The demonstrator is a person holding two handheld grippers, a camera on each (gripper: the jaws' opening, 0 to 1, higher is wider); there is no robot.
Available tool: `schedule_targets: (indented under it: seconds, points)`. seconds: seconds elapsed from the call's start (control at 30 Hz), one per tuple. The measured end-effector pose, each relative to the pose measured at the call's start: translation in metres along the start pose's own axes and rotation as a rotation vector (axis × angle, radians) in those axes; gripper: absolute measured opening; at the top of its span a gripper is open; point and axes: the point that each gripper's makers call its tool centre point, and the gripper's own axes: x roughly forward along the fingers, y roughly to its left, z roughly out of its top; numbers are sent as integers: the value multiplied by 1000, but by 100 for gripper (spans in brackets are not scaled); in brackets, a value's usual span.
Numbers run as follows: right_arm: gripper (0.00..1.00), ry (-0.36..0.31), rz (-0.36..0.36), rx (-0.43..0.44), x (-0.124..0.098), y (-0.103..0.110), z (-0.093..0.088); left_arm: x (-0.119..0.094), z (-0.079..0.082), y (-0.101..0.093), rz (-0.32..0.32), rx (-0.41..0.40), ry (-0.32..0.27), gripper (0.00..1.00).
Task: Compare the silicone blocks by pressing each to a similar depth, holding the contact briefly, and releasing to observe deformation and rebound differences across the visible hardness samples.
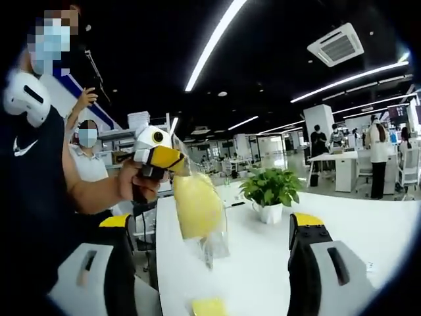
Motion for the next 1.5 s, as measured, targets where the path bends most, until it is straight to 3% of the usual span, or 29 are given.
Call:
schedule_targets:
  seconds: [0.2,0.43,0.87,1.5]
  points:
    - [82,-11,64,-9,10,12,2,3,-2,-8,-31,13,18,0]
    - [59,9,142,5,14,26,-2,2,-1,-7,-35,11,19,0]
    - [35,14,180,34,19,31,0,0,1,-6,-39,3,15,0]
    - [27,33,177,52,22,30,-7,-1,-3,-4,-42,-17,19,0]
